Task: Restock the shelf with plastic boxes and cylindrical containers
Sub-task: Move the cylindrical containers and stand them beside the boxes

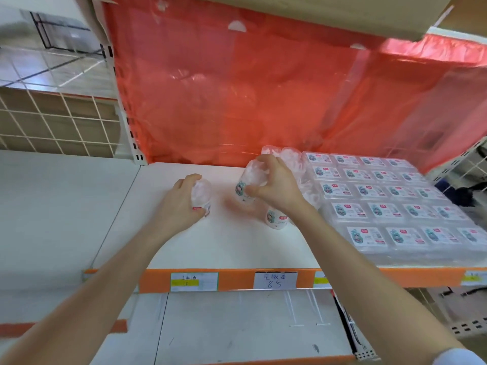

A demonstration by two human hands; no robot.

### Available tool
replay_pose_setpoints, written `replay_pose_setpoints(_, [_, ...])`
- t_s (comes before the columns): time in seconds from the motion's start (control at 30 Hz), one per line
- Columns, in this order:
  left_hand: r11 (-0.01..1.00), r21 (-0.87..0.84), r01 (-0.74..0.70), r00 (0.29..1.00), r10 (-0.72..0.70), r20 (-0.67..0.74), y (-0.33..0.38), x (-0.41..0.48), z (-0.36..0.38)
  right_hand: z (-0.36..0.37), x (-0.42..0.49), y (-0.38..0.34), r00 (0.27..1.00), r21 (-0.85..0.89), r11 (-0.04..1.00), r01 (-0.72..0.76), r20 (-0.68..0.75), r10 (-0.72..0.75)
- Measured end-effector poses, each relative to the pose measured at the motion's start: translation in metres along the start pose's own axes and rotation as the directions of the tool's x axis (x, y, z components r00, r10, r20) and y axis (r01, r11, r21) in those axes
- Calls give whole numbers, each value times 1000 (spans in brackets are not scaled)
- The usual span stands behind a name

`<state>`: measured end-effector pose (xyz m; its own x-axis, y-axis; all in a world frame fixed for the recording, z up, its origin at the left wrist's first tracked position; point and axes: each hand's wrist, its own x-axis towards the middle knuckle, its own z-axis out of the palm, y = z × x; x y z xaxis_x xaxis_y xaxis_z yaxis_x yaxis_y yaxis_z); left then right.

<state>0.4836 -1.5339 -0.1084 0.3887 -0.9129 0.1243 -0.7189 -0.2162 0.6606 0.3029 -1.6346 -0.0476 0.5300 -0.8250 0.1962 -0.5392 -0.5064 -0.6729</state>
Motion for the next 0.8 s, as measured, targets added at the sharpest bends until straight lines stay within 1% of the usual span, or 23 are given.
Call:
replay_pose_setpoints(0.1, [1000,1,15,1000,-15,22,-5,7,-8,3,18,0,1000,21,1000,-5,30,5])
replay_pose_setpoints(0.17, [1000,26,-5,1000,4,25,1,8,-11,1,24,-2,999,57,998,-29,39,26])
replay_pose_setpoints(0.23, [997,49,-65,998,66,-10,11,12,-20,1,32,-7,996,142,986,-84,45,78])
replay_pose_setpoints(0.3, [986,38,-163,984,165,-61,24,18,-27,1,37,-12,991,245,961,-131,58,120])
replay_pose_setpoints(0.37, [974,24,-224,971,225,-80,35,26,-29,1,41,-18,988,350,924,-155,66,141])
replay_pose_setpoints(0.43, [973,19,-232,971,232,-58,44,35,-28,0,43,-23,987,439,884,-164,70,148])
replay_pose_setpoints(0.5, [977,35,-209,978,210,-17,49,43,-24,-1,45,-28,986,470,866,-167,74,150])
replay_pose_setpoints(0.57, [977,35,-208,978,209,-17,51,49,-22,-3,47,-30,987,467,869,-163,80,142])
replay_pose_setpoints(0.67, [977,20,-212,976,212,-38,47,55,-21,-8,50,-29,986,400,902,-162,110,128])
replay_pose_setpoints(0.8, [969,54,-241,971,241,6,43,63,-16,-11,60,-25,990,202,972,-118,101,99])
